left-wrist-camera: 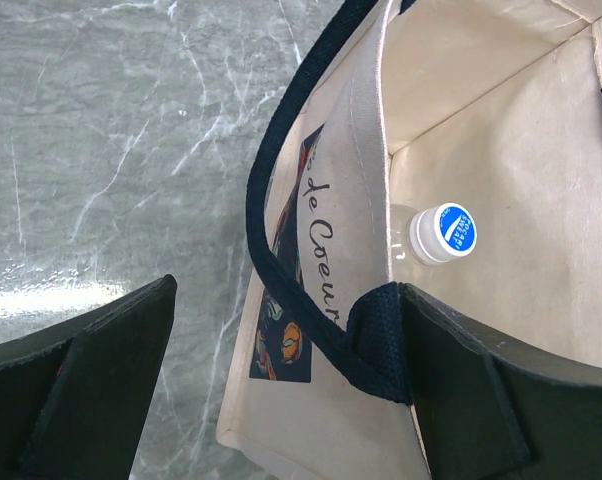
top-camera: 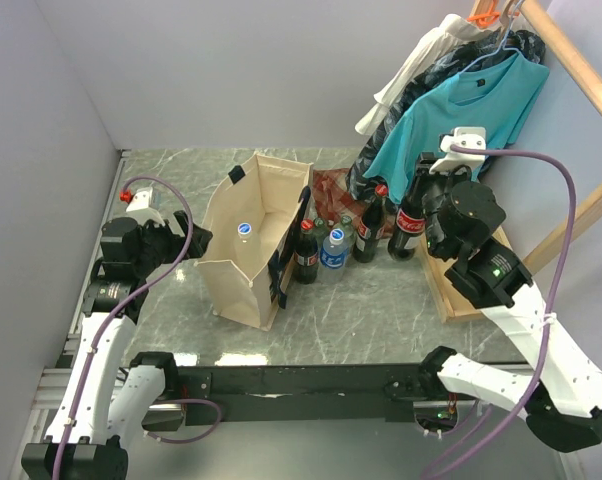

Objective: Take the beverage out of the canvas bag
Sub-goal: Place the drink at the center of the board.

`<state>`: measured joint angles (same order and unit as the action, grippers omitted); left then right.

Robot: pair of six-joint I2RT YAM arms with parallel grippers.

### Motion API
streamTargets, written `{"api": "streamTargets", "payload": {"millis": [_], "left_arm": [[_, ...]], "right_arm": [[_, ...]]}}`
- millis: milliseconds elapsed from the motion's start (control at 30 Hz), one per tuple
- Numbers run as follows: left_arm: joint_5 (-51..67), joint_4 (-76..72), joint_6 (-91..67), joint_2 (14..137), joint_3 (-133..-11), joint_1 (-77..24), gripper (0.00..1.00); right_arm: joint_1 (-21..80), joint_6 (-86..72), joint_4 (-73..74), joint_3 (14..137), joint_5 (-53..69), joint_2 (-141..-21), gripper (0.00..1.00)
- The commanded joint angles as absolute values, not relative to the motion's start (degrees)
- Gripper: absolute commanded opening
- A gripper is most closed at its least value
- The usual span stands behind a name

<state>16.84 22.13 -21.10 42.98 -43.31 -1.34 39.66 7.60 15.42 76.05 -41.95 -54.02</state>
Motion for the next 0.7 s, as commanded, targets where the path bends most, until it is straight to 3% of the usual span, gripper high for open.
{"api": "streamTargets", "payload": {"millis": [0, 667], "left_arm": [[17.4, 21.45, -20.65, 42.8, -44.03, -1.5, 0.96], [17.23, 21.53, -20.57, 42.71, -44.03, -1.58, 0.96]], "right_arm": [[36.48, 4.75, 3.16, 76.38, -39.38, -51.59, 0.0], [23.38, 0.62, -11.68, 62.23, -35.25, -55.01, 0.0]]}}
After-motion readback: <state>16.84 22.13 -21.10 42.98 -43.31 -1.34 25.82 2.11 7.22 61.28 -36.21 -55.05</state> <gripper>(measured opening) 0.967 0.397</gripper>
